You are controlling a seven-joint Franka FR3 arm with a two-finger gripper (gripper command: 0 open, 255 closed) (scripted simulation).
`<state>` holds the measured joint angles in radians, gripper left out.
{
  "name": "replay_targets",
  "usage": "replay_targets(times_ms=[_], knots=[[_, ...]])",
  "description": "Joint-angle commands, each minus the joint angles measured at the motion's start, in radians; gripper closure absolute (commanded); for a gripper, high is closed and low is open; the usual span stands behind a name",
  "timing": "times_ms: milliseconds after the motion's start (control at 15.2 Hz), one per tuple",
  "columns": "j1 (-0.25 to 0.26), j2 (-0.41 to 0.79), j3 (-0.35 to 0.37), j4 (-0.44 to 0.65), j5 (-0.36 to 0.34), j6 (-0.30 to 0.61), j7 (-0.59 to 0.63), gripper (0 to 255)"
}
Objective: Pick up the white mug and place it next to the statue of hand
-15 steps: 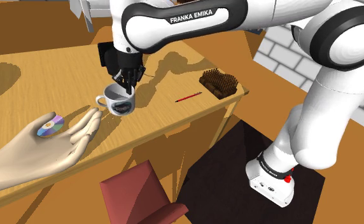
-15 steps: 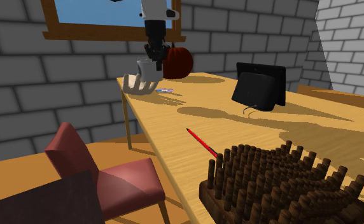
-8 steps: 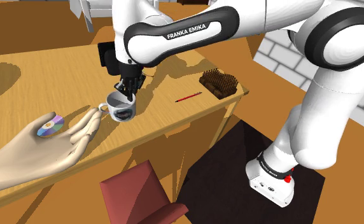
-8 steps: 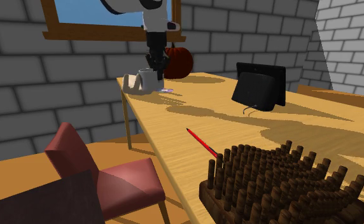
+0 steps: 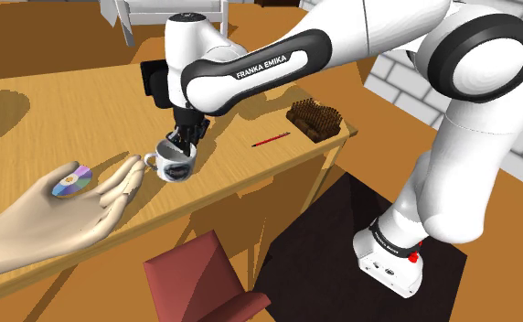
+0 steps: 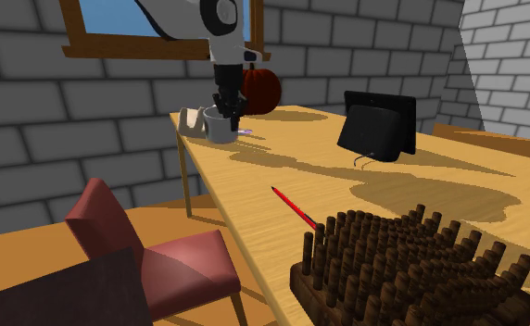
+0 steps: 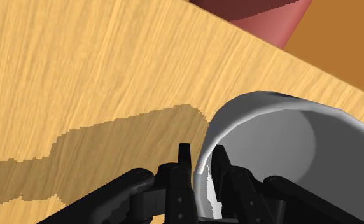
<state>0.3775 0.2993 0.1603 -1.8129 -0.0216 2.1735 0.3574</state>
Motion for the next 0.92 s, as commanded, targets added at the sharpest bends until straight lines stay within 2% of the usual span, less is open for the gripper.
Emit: replay_targets(times_ms=[0, 132, 660, 726, 858], knots=[[0.001, 0.012, 0.000, -0.015, -0.002, 0.022, 0.000, 255], [0.002, 0.027, -0.001, -0.030, -0.005, 0.052, 0.001, 255], [0.003, 0.027, -0.001, -0.030, -0.004, 0.052, 0.001, 255], [0.003, 0.027, -0.001, -0.030, -0.004, 0.052, 0.001, 0], [0.003, 0.027, -0.001, -0.030, -0.004, 0.052, 0.001, 0]])
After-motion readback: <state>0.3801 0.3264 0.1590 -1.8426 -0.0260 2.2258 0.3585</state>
